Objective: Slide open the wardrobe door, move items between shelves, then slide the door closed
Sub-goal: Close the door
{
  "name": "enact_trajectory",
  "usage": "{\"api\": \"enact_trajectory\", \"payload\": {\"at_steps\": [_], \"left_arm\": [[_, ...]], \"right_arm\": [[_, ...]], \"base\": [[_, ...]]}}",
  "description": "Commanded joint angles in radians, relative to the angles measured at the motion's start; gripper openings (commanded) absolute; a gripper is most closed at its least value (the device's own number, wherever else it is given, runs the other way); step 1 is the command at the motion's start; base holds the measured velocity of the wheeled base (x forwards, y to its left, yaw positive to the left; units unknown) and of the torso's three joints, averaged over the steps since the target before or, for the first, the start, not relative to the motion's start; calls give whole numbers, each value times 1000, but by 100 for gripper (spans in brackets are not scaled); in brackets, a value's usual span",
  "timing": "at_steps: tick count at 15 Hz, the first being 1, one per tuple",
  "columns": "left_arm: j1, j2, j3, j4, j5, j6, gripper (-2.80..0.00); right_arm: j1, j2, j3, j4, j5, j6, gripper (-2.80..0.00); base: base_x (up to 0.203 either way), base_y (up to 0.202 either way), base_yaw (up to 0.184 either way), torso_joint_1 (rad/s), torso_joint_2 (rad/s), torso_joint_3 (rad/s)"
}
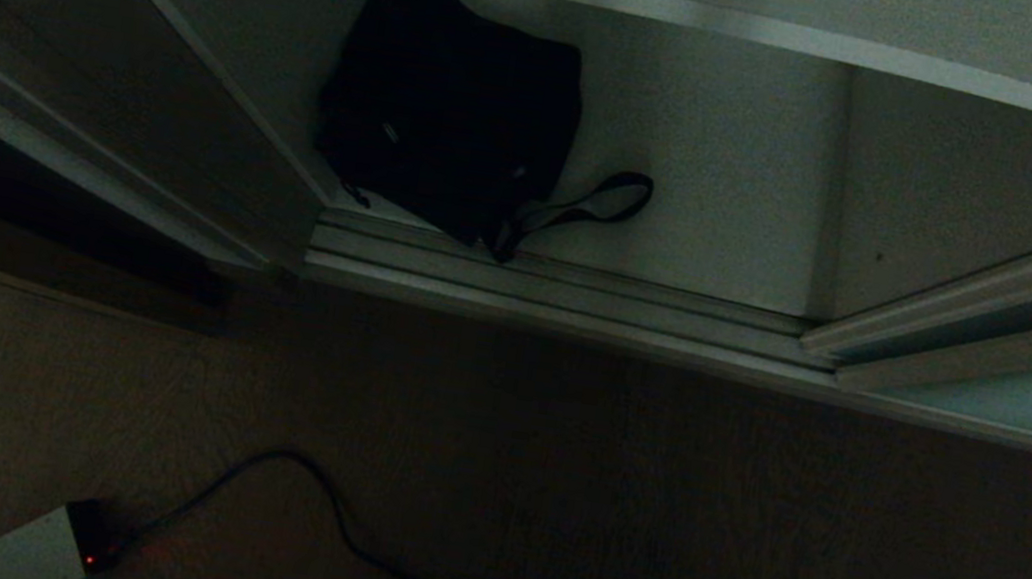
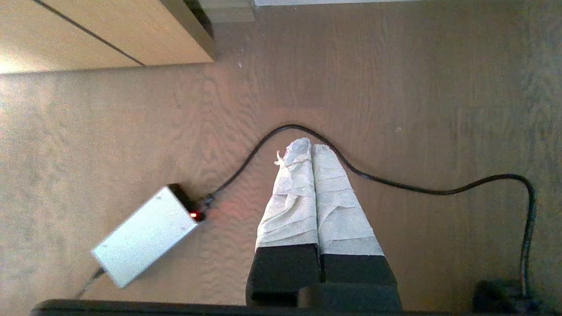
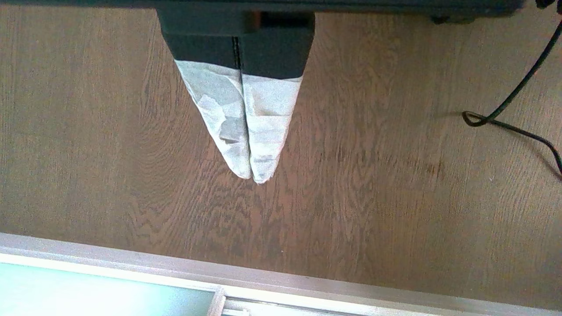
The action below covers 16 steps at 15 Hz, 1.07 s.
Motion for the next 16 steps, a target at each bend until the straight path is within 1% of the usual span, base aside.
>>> {"api": "enact_trajectory", "payload": {"at_steps": [1, 2, 3, 5, 6, 7, 10, 11, 14, 16], "left_arm": [[2, -26, 50, -14, 3, -37, -280], [2, -26, 49, -17, 9, -53, -280], [2, -26, 49, -15, 10, -51, -280], [2, -24, 49, -12, 8, -15, -280], [2, -24, 49, -14, 5, 29, -280], [2, -26, 49, -14, 3, 23, -280], [2, -26, 49, -14, 12, -60, -280], [2, -26, 49, -15, 13, -66, -280], [2, -26, 48, -12, 17, -53, -280], [2, -26, 49, -12, 17, -55, -280]], "right_arm": [[0, -2, 0, 0, 0, 0, -280], [0, -2, 0, 0, 0, 0, -280], [0, -2, 0, 0, 0, 0, -280], [0, -2, 0, 0, 0, 0, -280], [0, -2, 0, 0, 0, 0, -280], [0, -2, 0, 0, 0, 0, -280], [0, -2, 0, 0, 0, 0, -280], [0, -2, 0, 0, 0, 0, -280], [0, -2, 0, 0, 0, 0, -280], [0, -2, 0, 0, 0, 0, -280]], "base": [[0, 0, 0, 0, 0, 0], [0, 0, 0, 0, 0, 0], [0, 0, 0, 0, 0, 0], [0, 0, 0, 0, 0, 0], [0, 0, 0, 0, 0, 0], [0, 0, 0, 0, 0, 0], [0, 0, 0, 0, 0, 0], [0, 0, 0, 0, 0, 0], [0, 0, 0, 0, 0, 0], [0, 0, 0, 0, 0, 0]]}}
